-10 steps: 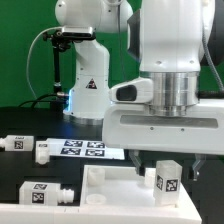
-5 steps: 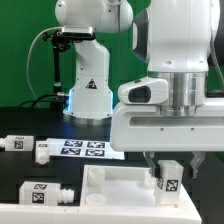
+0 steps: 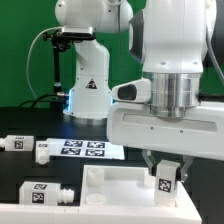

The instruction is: Assemble one leg

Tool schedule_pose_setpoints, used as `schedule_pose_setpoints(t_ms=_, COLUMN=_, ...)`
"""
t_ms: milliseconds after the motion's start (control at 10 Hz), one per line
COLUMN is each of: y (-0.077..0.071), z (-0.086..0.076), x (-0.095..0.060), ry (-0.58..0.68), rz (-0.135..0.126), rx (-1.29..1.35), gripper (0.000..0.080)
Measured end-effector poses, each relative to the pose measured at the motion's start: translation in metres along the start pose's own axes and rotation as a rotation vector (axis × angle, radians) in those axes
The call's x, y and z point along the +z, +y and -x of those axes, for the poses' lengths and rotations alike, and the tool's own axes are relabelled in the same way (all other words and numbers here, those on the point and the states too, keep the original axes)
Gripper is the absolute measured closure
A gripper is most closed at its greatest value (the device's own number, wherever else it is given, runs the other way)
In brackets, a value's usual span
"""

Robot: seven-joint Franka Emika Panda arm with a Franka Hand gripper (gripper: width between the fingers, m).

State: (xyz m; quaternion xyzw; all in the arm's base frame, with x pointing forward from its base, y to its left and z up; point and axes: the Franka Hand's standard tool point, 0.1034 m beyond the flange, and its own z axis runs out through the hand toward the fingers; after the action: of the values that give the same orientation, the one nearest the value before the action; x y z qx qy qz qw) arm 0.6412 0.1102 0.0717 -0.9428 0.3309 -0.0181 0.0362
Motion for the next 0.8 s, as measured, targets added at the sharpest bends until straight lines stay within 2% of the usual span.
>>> schedule_pose_setpoints(t_ms=400, y=0.0033, z=-0.0042, x=0.0005, ry=-0.058, rz=-0.038, rx=0.653, gripper=0.0510)
schedule_pose_setpoints(t_ms=700, y=0.0028, z=-0.0034, x=0.0006, ry=-0.061, rz=-0.037, rx=0.716, gripper=0.0510)
schedule_pose_setpoints(t_ms=800, y=0.0018, z=-0.0026, x=0.0004, ry=-0.060, rz=-0.037, rx=0.696, gripper=0.0408)
